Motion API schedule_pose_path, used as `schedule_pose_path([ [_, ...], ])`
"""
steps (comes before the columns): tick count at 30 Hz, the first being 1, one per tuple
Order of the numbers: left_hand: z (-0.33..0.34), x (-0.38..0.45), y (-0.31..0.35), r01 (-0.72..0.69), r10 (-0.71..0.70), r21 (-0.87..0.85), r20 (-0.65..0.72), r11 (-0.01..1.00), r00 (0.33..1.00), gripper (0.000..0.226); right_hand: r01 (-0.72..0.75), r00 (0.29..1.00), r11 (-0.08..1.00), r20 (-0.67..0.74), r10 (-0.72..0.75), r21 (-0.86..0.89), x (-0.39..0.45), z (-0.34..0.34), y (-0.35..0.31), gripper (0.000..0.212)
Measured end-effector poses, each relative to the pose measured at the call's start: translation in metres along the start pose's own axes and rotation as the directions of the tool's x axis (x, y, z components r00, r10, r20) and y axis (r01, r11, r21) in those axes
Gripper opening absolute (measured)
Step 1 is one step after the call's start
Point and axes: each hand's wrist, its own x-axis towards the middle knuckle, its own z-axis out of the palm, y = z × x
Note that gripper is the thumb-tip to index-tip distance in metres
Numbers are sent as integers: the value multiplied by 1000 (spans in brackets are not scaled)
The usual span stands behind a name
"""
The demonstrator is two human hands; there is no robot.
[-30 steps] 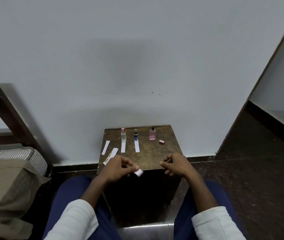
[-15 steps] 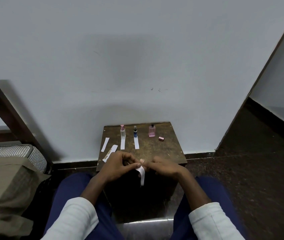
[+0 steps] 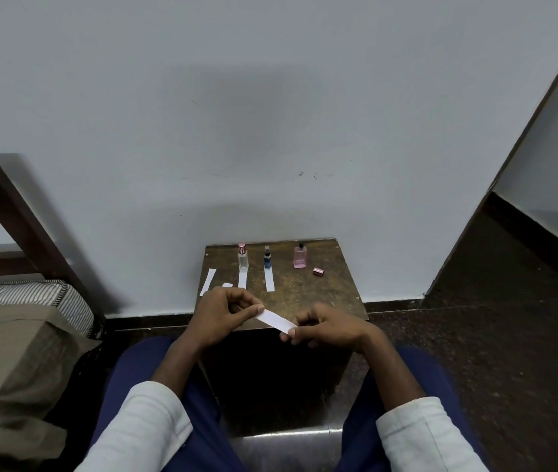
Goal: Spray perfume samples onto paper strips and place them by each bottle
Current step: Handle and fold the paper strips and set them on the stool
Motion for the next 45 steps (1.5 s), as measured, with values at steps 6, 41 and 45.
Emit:
schedule_pose_path([
  [6, -2, 0, -1, 19, -19, -19, -20, 1000, 1000, 3, 36, 998, 998, -54, -33, 59, -8, -4, -1, 23],
  [41, -2, -3, 17, 94, -79, -216, 76, 972, 994, 8, -90, 988, 961, -145, 53, -260, -9, -24, 37, 12],
  [45, -12, -4, 40, 72, 143, -649, 273, 757, 951, 23, -154, 988, 928, -74, 138, -340, -8, -23, 38, 19],
])
